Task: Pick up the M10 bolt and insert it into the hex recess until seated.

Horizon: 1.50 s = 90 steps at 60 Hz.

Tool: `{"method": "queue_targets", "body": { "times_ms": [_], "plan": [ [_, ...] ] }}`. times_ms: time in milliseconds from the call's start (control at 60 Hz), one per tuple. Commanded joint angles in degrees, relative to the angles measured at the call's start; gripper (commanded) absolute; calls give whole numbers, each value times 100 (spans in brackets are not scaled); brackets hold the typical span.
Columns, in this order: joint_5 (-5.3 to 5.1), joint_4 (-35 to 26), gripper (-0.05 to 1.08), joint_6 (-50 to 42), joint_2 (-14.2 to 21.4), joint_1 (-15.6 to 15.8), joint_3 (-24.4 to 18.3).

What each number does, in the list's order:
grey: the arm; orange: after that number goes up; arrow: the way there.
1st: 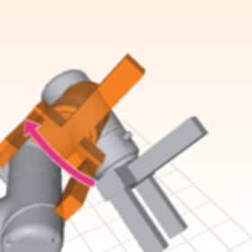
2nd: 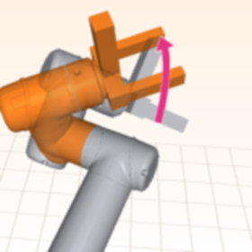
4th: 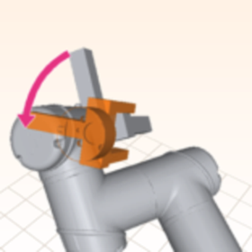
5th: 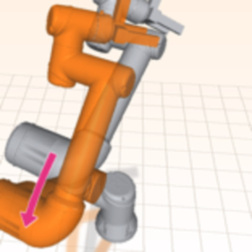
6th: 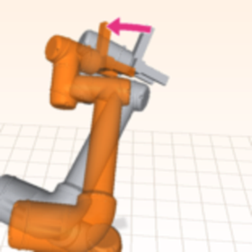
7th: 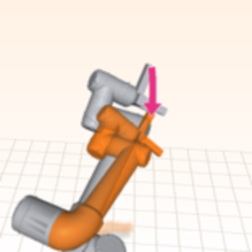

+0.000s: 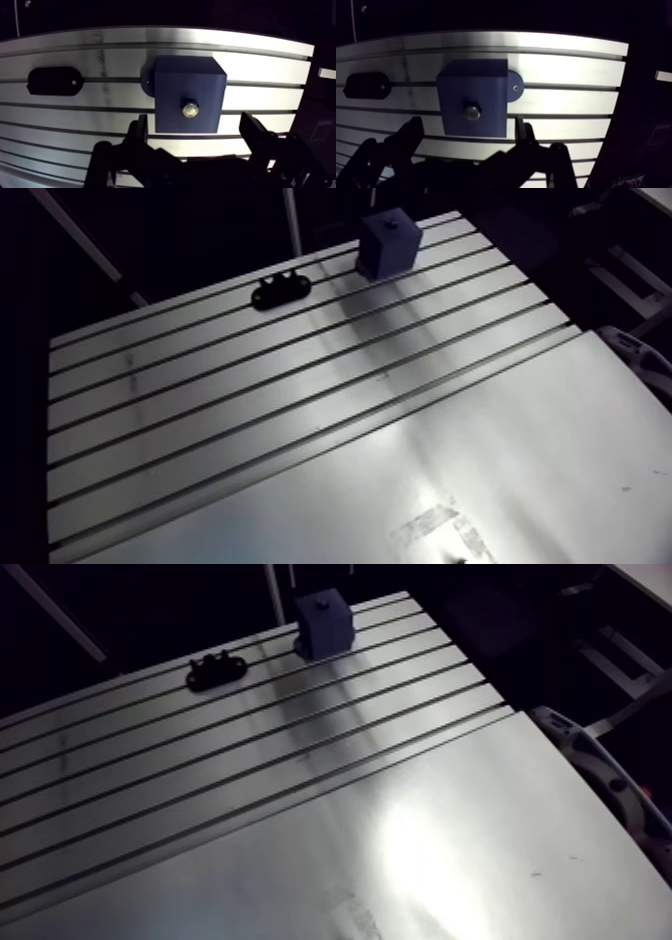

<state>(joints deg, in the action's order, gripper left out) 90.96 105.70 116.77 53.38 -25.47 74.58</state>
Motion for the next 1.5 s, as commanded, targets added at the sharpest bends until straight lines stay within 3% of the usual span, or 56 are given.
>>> {"method": "queue_targets", "body": {
  "times_ms": [17, 250, 300, 333, 350, 367, 383, 400, 417, 433, 467, 483, 500, 517, 533, 550, 567, 617, 950, 1500],
  "plan": [
    [-36, -9, 0, -23, 33, 6, -17],
    [-12, -149, 4, -121, 258, 6, -171],
    [-5, -287, 11, -177, 321, -1, -250],
    [4, -343, 17, -206, 332, -2, -285],
    [12, -396, 26, -232, 334, -2, -313],
    [12, -396, 26, -232, 334, -2, -313],
    [14, -427, 35, -251, 334, -10, -325],
    [14, -427, 35, -251, 334, -10, -325],
    [14, -431, 45, -262, 334, -18, -326],
    [14, -431, 45, -262, 334, -18, -326],
    [15, -449, 62, -264, 334, -20, -335],
    [15, -449, 62, -264, 334, -20, -335],
    [14, -450, 74, -264, 334, -20, -335],
    [14, -450, 74, -264, 334, -20, -335],
    [-1, -435, 88, -264, 334, -20, -335],
    [-1, -435, 88, -264, 334, -20, -335],
    [-11, -432, 97, -264, 334, -13, -335],
    [-20, -432, 105, -256, 326, -3, -335],
    [-21, -290, 108, -272, 256, -2, -251],
    [-3, 296, 108, -194, 273, -2, 271]
  ]
}}
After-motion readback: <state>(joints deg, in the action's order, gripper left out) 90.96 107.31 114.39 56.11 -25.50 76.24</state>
